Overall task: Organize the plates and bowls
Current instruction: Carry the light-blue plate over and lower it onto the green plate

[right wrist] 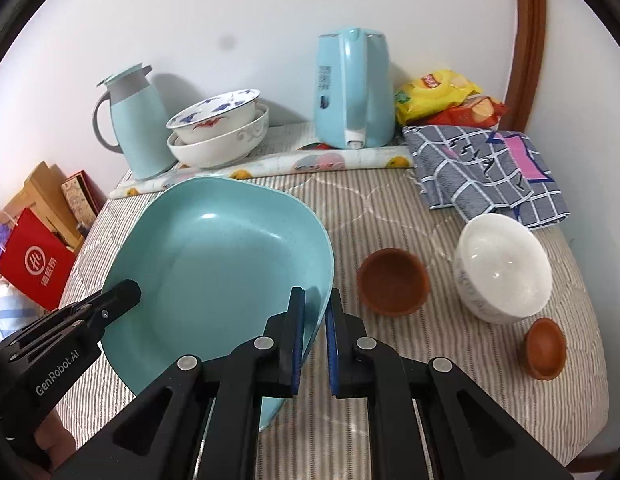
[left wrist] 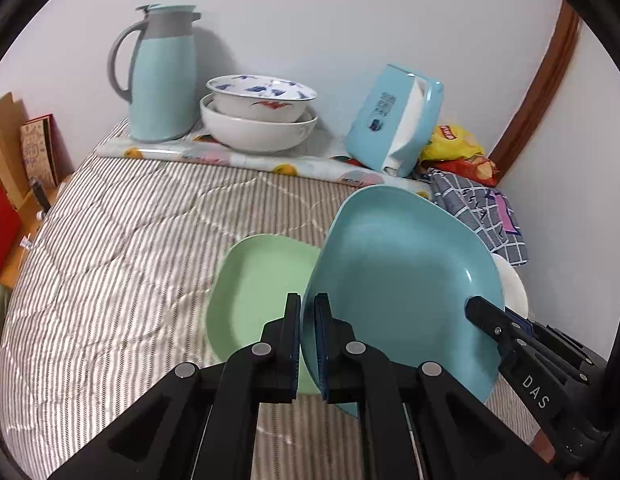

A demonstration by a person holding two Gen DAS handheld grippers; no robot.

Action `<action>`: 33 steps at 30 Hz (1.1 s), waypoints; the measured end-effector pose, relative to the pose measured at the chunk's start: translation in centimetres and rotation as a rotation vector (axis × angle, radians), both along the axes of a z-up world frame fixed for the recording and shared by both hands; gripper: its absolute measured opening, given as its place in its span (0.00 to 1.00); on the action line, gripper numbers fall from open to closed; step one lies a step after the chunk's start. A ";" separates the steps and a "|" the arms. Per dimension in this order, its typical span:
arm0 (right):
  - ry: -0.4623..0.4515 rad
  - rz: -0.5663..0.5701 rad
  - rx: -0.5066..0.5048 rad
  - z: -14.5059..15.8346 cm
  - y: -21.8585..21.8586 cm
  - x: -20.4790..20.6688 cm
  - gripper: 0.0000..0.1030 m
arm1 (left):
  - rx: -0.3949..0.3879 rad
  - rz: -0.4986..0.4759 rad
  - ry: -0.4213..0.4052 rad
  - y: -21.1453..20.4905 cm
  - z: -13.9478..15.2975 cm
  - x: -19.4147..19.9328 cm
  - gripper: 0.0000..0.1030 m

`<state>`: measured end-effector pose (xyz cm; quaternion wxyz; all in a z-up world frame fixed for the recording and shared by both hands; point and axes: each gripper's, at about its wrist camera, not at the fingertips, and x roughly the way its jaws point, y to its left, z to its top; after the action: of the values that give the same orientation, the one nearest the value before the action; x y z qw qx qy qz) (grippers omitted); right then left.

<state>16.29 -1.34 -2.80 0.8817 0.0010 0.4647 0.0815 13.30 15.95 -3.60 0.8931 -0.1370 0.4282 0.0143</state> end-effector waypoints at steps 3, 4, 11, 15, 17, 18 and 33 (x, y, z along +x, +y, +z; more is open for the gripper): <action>0.008 0.014 0.001 -0.6 1.0 0.0 0.09 | -0.004 0.016 0.008 1.1 -0.5 -0.2 0.07; 0.012 0.019 0.001 -0.8 1.3 0.1 0.09 | -0.005 0.023 0.012 1.6 -0.7 -0.2 0.07; 0.032 0.048 -0.015 -2.2 3.3 0.8 0.09 | -0.024 0.046 0.036 3.2 -2.1 0.4 0.07; 0.046 0.050 -0.014 -3.0 3.8 1.4 0.09 | -0.029 0.052 0.051 3.7 -3.0 0.8 0.07; 0.054 0.051 -0.015 -3.5 4.1 1.8 0.09 | -0.032 0.057 0.059 4.0 -3.4 1.1 0.07; 0.057 0.053 -0.016 -3.8 4.2 1.9 0.09 | -0.032 0.059 0.063 4.1 -3.7 1.2 0.07; 0.110 0.075 -0.016 -6.7 5.5 3.3 0.09 | -0.038 0.083 0.113 5.3 -6.2 2.2 0.07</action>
<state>19.62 4.17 -9.51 0.8510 -0.0190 0.5130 0.1107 15.55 21.22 -9.80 0.8633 -0.1707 0.4722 0.0510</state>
